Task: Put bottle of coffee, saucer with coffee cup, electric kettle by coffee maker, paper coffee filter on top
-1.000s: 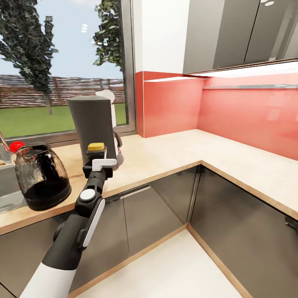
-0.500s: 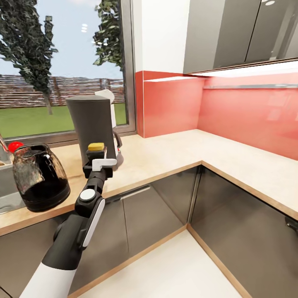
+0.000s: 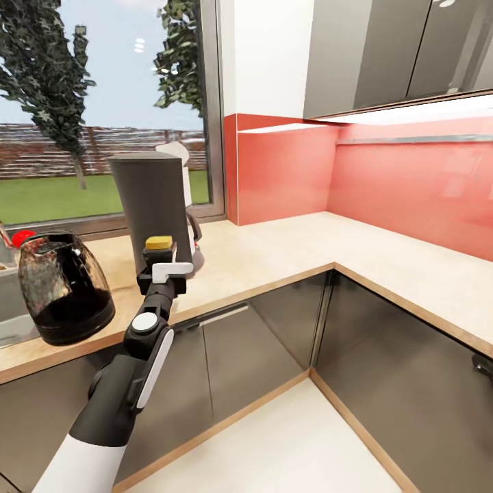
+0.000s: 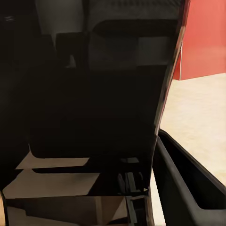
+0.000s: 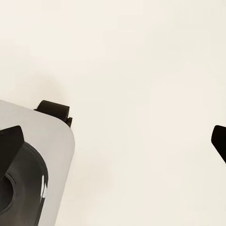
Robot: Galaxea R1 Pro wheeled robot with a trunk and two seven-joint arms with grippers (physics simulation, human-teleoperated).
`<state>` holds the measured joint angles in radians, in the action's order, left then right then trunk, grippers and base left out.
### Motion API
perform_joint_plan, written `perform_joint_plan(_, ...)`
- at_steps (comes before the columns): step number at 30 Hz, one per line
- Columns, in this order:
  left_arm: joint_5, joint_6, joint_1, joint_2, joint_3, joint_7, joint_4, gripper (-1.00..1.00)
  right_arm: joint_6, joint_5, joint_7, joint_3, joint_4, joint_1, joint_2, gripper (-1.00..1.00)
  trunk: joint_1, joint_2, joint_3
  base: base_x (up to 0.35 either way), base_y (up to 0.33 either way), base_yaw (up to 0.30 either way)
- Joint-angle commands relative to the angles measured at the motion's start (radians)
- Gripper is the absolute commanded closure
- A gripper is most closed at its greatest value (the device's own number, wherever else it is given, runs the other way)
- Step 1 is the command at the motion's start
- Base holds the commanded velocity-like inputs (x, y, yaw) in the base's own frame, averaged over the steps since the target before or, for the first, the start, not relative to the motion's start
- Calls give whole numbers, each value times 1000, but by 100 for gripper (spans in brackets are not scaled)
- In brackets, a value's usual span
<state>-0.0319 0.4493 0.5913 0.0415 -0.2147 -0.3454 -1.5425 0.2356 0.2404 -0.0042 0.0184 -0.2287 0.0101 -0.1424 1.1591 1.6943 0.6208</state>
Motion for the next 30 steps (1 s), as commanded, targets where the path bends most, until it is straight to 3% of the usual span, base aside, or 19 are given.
perform_joint_plan(1,-6,8,1,0,-2,-3,-1,100,1,4,0,2,-2,1,0,-100,0,1,1,0,0,0)
perform_joint_plan(20,-5,8,1,0,-2,-4,-2,100,1,4,1,2,-2,1,-2,-100,31,57,26,0,0,0)
perform_joint_plan(26,-5,8,1,0,-2,-3,-2,100,2,4,1,2,-2,1,-2,-100,31,57,26,0,0,0)
perform_joint_plan(30,-5,8,1,0,-1,-3,-2,100,2,4,1,3,-2,1,-2,-100,46,85,38,0,0,0)
